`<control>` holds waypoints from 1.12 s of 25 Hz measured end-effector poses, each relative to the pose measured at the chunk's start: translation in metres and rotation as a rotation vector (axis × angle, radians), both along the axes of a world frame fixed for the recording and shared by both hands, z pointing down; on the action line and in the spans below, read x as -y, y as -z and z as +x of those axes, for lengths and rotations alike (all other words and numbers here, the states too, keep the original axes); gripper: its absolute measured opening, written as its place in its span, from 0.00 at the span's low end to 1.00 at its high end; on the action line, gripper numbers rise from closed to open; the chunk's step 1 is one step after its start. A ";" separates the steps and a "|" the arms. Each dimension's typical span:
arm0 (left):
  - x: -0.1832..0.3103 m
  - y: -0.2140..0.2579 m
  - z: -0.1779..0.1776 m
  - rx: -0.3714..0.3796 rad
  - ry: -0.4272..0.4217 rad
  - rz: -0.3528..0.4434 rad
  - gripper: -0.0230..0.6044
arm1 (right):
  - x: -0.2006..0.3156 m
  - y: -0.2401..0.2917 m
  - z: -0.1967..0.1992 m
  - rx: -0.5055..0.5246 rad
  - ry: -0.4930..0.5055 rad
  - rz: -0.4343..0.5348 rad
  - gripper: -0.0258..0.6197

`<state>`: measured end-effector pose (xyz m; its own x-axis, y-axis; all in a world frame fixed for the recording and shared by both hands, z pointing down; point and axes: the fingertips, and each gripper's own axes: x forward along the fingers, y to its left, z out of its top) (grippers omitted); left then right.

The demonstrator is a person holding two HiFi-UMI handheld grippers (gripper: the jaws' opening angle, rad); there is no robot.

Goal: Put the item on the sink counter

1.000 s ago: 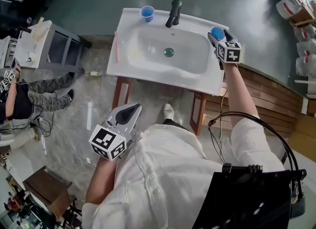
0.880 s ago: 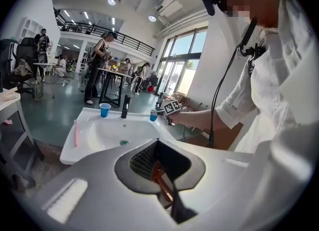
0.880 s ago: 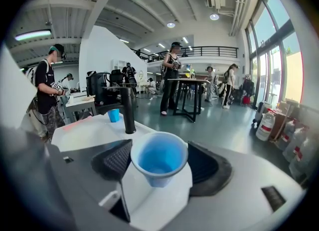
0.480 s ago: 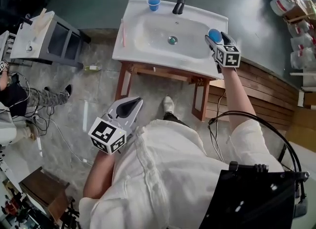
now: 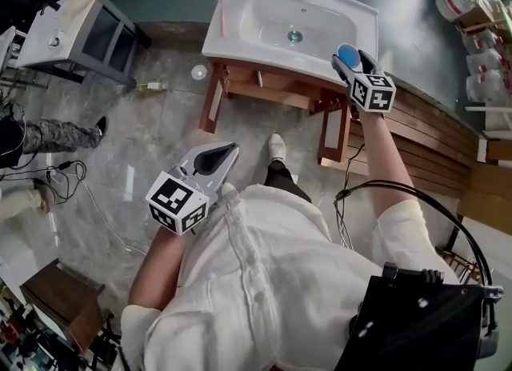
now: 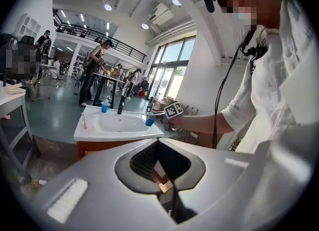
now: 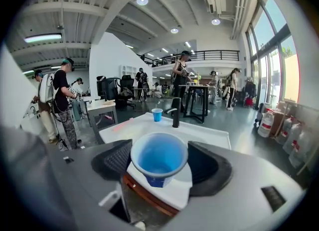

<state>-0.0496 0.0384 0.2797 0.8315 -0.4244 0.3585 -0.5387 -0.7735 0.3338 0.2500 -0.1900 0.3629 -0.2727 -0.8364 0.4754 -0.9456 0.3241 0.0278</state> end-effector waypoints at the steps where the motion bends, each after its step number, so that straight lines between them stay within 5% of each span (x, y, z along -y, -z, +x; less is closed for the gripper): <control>1: -0.009 -0.002 -0.005 -0.004 -0.005 0.000 0.04 | -0.010 0.001 -0.008 0.007 0.002 0.005 0.58; 13: -0.096 -0.031 -0.068 0.000 -0.007 -0.051 0.04 | -0.112 -0.018 -0.105 0.052 0.056 -0.006 0.58; 28: -0.125 -0.092 -0.066 0.031 -0.051 -0.157 0.04 | -0.153 -0.126 -0.163 0.080 0.095 -0.100 0.58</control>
<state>-0.1152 0.1639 0.3719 0.8381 -0.3183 0.4431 -0.5118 -0.7400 0.4364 0.0873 -0.0373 0.4890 -0.3887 -0.7547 0.5285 -0.9085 0.4095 -0.0834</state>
